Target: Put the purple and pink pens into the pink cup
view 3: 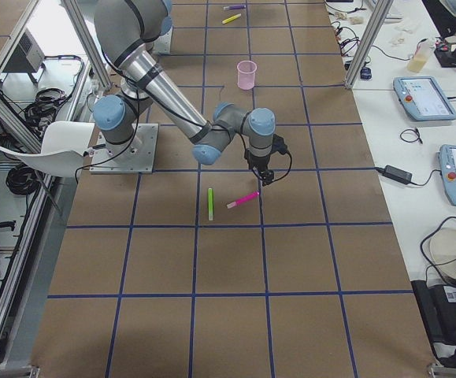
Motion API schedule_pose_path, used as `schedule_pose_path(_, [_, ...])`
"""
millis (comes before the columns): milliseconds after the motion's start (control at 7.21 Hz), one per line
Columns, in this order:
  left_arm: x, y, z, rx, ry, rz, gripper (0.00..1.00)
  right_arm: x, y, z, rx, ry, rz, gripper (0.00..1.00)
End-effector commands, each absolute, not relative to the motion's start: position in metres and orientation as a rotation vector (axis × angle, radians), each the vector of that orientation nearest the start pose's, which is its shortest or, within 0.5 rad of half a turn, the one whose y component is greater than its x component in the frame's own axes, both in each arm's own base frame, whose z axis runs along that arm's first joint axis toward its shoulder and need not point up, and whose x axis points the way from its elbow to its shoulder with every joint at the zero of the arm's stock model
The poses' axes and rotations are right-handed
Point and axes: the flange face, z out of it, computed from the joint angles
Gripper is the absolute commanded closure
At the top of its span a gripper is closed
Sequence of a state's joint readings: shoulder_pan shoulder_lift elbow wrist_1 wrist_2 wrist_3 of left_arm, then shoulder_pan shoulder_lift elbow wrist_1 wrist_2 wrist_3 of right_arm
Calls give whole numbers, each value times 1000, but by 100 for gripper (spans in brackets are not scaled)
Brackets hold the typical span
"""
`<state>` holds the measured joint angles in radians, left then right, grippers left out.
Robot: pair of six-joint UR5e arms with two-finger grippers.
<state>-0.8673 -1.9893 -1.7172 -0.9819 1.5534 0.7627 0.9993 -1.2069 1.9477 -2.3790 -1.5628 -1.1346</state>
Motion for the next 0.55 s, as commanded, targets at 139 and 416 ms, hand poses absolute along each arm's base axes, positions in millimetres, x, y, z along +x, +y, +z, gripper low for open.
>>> schedule_pose_path(139, [298, -528, 199, -156, 3184, 52, 7, -219, -523, 179, -878, 3043, -55, 0])
schedule_pose_path(416, [300, -531, 180, -182, 3186, 61, 7, -220, -523, 178, -885, 3042, -51, 13])
